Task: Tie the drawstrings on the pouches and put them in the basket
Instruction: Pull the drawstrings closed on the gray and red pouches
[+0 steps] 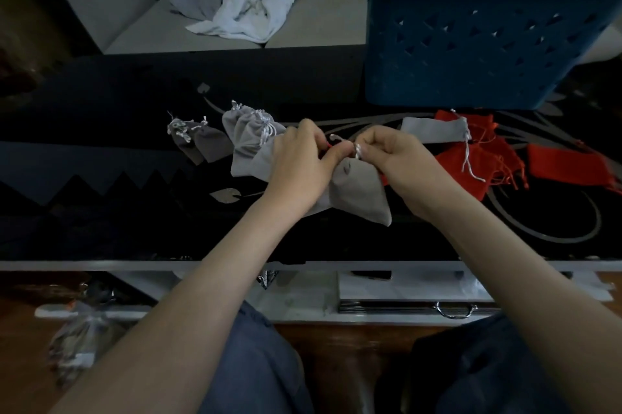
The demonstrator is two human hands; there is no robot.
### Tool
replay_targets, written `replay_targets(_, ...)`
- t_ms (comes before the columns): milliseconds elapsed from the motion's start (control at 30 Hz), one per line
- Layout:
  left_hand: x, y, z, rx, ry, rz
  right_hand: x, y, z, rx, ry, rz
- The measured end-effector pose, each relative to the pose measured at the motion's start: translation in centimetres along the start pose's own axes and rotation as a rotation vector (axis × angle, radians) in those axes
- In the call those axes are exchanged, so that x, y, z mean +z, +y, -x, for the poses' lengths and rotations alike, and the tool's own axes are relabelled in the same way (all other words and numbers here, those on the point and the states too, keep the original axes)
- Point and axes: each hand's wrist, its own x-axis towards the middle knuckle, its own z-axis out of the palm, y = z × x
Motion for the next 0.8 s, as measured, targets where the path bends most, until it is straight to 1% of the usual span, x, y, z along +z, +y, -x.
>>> replay_targets(100,-0.2,0.0,0.2,0.091,0.024,0.015,0.2,-0.2,0.0,0.000,0.002,0.005)
replay_targets(233,-0.8,0.1,0.4,0.230,0.097,0.008,0.6,-0.4,-0.2,0.001,0.015,-0.041)
replay_targets(300,-1.2,-0.3,0.2,0.249,0.130,-0.035,0.4,-0.1,-0.4,-0.002,0.066,0.049)
replay_targets(333,-1.4,-0.5,0.1,0.210,0.097,-0.016,0.1,0.0,-0.6,-0.008,0.097,0.133)
replay_targets(400,-1.9,-0.9,0.1,0.049,-0.075,0.160,-0.4,0.3,-0.6,-0.013,0.128,0.285)
replay_targets(467,-2.2,-1.3,0.4,-0.093,-0.218,0.337,-0.6,0.5,-0.6,0.004,0.122,0.380)
replay_targets(500,-2.4,-1.5,0.5,-0.132,-0.256,0.398,-0.6,0.5,-0.5,0.019,0.112,0.403)
replay_targets(533,-2.5,-1.7,0.6,-0.147,-0.284,0.453,-0.5,0.5,-0.5,0.038,0.103,0.389)
replay_targets(600,-2.5,-1.6,0.8,-0.171,-0.325,0.558,-0.4,0.3,-0.5,0.106,0.089,0.276)
replay_targets(733,-2.6,-0.9,0.6,-0.334,-0.363,0.837,-0.8,-0.3,-0.8,0.217,0.052,0.093)
replay_targets(800,-2.8,-1.0,0.5,-0.364,-0.417,0.898,-0.6,-0.4,-1.1,0.231,0.035,0.029)
